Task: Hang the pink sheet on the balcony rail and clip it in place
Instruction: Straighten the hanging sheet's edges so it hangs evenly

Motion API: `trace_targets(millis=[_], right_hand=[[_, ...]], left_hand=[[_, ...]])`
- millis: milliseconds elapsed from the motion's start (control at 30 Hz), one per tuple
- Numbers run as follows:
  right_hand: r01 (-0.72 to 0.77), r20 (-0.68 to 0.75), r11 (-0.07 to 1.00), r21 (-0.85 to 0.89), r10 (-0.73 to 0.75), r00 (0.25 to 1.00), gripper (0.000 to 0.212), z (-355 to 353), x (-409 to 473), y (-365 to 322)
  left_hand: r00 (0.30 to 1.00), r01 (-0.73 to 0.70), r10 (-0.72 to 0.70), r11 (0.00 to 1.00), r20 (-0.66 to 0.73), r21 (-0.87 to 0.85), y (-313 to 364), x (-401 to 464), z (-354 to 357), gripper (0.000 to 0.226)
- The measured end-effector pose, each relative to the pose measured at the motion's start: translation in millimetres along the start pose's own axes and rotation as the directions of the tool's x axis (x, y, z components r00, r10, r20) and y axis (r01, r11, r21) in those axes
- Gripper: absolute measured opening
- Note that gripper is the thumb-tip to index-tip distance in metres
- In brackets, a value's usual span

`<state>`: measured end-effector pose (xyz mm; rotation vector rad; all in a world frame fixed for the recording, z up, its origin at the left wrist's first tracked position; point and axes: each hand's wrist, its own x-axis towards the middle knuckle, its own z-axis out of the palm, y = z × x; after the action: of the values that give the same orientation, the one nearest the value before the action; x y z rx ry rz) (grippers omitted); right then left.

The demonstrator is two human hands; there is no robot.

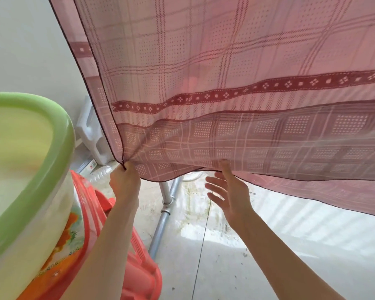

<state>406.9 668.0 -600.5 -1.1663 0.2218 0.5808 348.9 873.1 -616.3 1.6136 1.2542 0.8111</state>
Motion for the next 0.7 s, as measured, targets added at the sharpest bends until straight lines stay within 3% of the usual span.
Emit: trace_targets(millis=[67, 133, 200, 300, 433, 533, 633, 700], right_hand=[[0.020, -0.013, 0.998, 0.053, -0.019, 1.000, 0.042, -3, -3, -6], [0.060, -0.107, 0.989, 0.134, -0.046, 0.993, 0.039, -6, -2, -13], [0.125, -0.210, 0.974, 0.189, -0.084, 0.974, 0.034, -12, 0, -19], [0.221, -0.229, 0.924, 0.314, -0.152, 0.961, 0.020, -26, 7, -32], [0.282, -0.215, 0.869, 0.407, -0.209, 0.954, 0.001, -47, 13, -51], [0.259, -0.188, 0.888, 0.380, -0.200, 0.962, 0.004, -49, 19, -44], [0.241, -0.193, 0.911, 0.334, -0.184, 0.964, 0.023, -39, 26, -26], [0.235, -0.188, 0.926, 0.296, -0.185, 0.965, 0.016, -31, 29, -16]], left_hand=[[1.000, 0.024, -0.023, 0.998, 0.009, -0.059, -1, 5, 2, 0.029], [0.997, 0.074, -0.065, 0.972, 0.048, -0.224, -5, 4, 4, 0.025], [0.989, 0.130, -0.090, 0.902, 0.115, -0.411, -10, -2, 4, 0.022], [0.977, 0.186, -0.090, 0.808, 0.195, -0.558, -10, -7, 3, 0.023], [0.975, 0.201, -0.086, 0.741, 0.207, -0.640, -2, -10, 8, 0.022], [0.975, 0.213, -0.107, 0.710, 0.197, -0.671, -1, -8, 12, 0.020], [0.983, 0.180, -0.147, 0.743, 0.106, -0.644, 0, 6, 13, 0.025], [0.976, 0.186, -0.215, 0.750, 0.031, -0.635, 1, 13, 16, 0.029]])
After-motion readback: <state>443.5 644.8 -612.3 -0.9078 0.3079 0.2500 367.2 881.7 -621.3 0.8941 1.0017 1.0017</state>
